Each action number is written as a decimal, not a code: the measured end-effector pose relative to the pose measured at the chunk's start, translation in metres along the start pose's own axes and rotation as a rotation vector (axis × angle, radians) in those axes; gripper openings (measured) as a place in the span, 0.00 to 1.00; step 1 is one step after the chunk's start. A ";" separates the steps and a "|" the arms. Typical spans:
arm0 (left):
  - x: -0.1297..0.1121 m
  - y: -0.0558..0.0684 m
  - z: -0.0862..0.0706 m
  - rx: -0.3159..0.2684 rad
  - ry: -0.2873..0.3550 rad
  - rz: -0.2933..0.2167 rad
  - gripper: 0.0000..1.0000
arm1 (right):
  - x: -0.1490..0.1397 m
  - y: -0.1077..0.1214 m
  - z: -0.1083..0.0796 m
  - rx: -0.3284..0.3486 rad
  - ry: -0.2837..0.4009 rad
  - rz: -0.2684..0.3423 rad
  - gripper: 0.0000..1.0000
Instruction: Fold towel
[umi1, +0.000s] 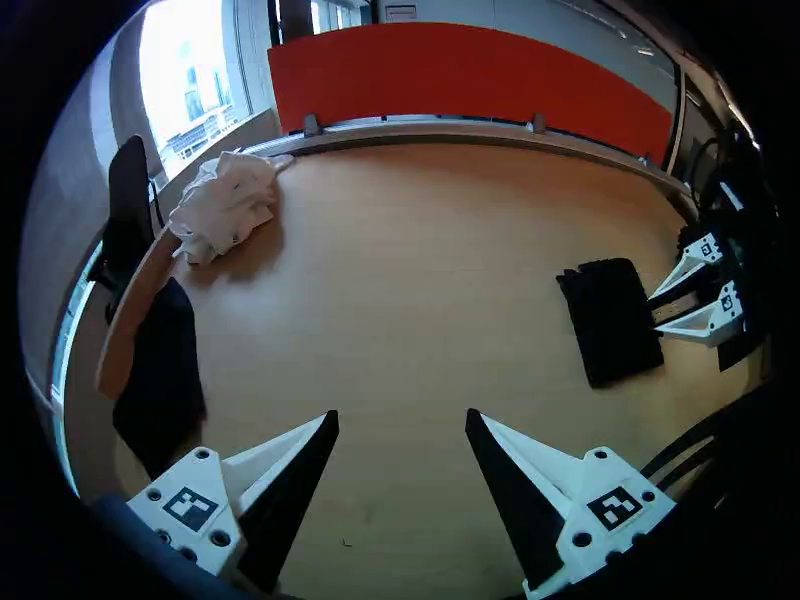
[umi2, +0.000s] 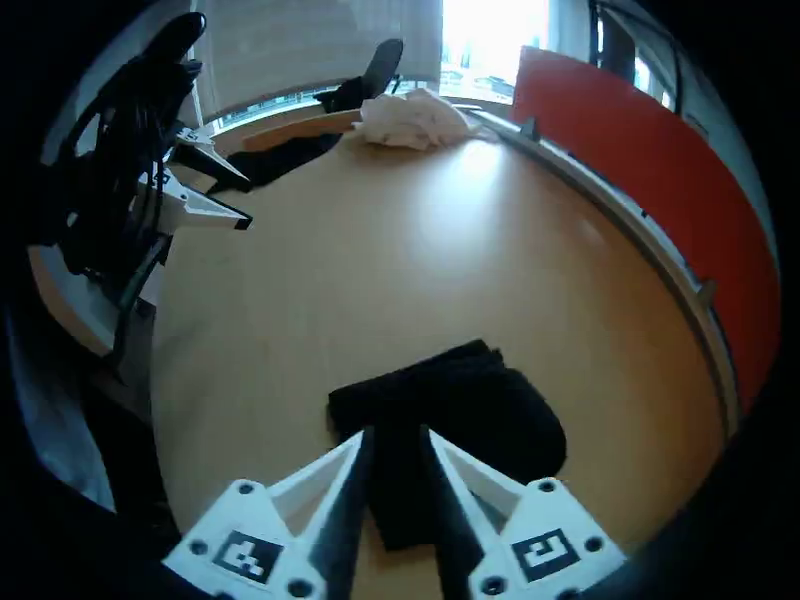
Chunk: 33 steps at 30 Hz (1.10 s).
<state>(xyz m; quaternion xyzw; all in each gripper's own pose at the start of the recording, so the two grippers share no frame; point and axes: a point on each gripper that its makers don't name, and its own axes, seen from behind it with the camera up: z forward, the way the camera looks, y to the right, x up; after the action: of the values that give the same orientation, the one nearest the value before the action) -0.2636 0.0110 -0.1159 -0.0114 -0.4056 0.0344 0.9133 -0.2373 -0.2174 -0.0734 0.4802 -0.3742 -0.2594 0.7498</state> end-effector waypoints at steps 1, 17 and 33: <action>0.000 -0.001 0.000 0.001 -0.001 -0.001 0.94 | -0.002 0.001 0.001 -0.003 -0.004 0.009 0.53; 0.005 0.006 0.002 -0.006 0.004 0.010 0.94 | -0.028 0.011 -0.005 -0.044 -0.025 0.073 0.70; 0.005 0.013 0.003 -0.013 0.005 0.023 0.94 | -0.064 0.013 -0.013 -0.078 -0.059 0.125 0.70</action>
<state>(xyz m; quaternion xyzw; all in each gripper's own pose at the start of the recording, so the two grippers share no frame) -0.2636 0.0239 -0.1107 -0.0221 -0.4036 0.0424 0.9137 -0.2640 -0.1574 -0.0852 0.4187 -0.4149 -0.2405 0.7712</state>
